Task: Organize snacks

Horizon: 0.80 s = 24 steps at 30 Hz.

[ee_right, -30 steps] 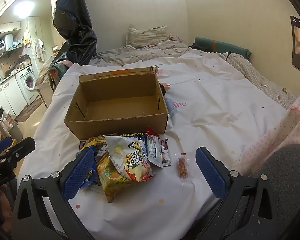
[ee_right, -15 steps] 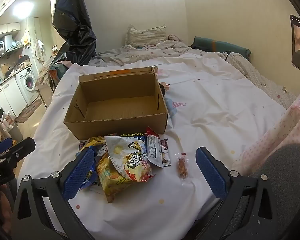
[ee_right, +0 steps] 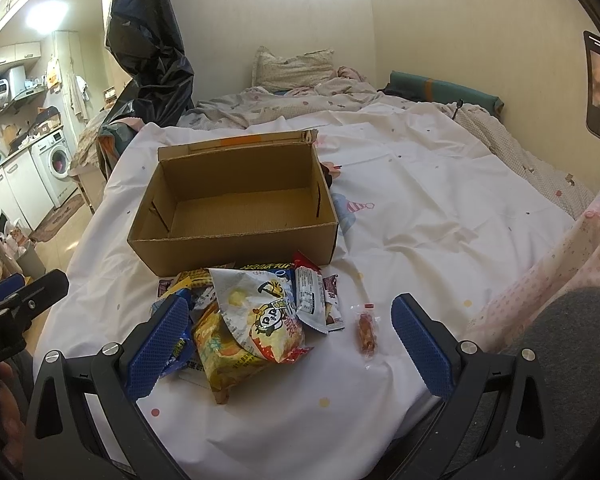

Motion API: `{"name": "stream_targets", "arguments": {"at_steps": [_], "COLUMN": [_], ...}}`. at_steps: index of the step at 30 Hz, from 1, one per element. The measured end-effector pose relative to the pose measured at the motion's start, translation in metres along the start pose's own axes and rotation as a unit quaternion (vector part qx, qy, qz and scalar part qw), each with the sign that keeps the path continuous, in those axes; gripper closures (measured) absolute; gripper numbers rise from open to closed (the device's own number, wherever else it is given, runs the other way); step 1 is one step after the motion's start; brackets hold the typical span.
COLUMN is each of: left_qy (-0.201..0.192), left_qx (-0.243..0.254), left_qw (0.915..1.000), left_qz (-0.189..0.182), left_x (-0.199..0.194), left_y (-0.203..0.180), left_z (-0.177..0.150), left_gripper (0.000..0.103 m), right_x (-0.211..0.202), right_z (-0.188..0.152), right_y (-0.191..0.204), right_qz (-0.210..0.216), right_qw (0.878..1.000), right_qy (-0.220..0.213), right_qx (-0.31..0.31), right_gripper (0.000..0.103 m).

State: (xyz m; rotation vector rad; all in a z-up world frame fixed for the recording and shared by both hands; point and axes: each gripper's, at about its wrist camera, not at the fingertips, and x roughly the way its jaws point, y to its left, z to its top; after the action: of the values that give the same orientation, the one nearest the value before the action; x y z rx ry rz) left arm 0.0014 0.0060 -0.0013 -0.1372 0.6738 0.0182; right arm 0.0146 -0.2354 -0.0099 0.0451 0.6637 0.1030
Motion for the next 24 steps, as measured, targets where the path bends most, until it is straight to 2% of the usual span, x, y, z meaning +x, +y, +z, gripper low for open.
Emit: {"name": "stream_targets", "arguments": {"at_steps": [24], "left_qy": [-0.003], "left_qx": [0.001], "left_qw": [1.0], "left_qz": [0.003], "left_x": [-0.0008], "left_y": [-0.0016], "left_z": [-0.0002], "left_gripper": [0.0], "right_x": [0.0016], "right_z": [0.0004], "right_y": [0.0003], "right_qz": [0.001], "right_qw": [1.0], "right_qy": [-0.001], "right_qx": [0.004], "right_gripper": [0.0]}}
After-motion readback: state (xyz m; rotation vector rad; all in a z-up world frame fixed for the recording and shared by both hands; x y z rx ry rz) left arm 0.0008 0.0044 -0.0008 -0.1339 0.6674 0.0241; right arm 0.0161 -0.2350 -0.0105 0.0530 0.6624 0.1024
